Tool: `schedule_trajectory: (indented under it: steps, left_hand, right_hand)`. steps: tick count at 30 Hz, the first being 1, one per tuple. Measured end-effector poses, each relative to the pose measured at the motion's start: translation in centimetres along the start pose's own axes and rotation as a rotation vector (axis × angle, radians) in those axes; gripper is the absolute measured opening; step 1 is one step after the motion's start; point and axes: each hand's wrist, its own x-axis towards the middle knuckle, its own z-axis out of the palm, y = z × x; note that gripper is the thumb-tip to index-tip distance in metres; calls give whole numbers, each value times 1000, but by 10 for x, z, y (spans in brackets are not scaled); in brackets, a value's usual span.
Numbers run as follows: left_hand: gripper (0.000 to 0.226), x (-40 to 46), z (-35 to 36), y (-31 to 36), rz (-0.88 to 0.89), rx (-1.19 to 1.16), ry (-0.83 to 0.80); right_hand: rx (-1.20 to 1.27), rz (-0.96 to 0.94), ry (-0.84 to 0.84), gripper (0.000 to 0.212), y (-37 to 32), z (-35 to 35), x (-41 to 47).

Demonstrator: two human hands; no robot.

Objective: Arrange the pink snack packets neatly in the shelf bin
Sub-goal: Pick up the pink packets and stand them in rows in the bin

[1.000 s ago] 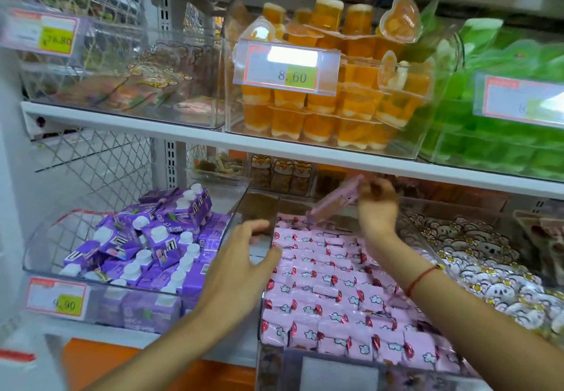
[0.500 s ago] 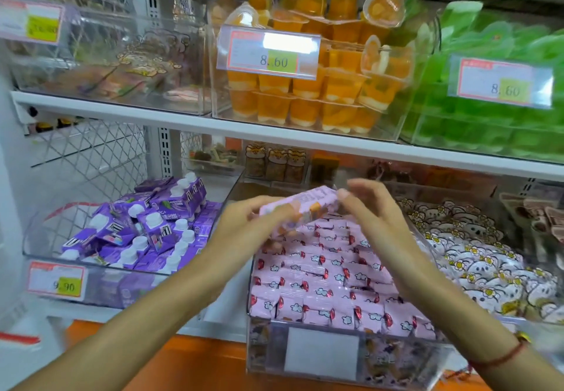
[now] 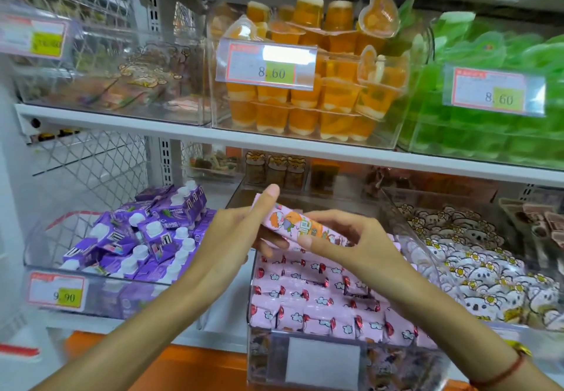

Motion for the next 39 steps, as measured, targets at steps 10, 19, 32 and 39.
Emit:
schedule_trajectory:
  steps: [10,19,32,39]
  left_hand:
    - [31,4,-9,-46,73,350,152]
    - [15,7,-9,-57,29,261,105]
    - [15,8,-8,-58,37,282,91]
    - [15,5,-8,-56,34,291,79]
  right_hand:
    - [-236,79,331,28,36,-14,48]
    - [-233,247,232,35,75,-9,116]
    - [-601,302,-11,23,85,-4,133]
    - [-823,183,-209,31,95,-8,110]
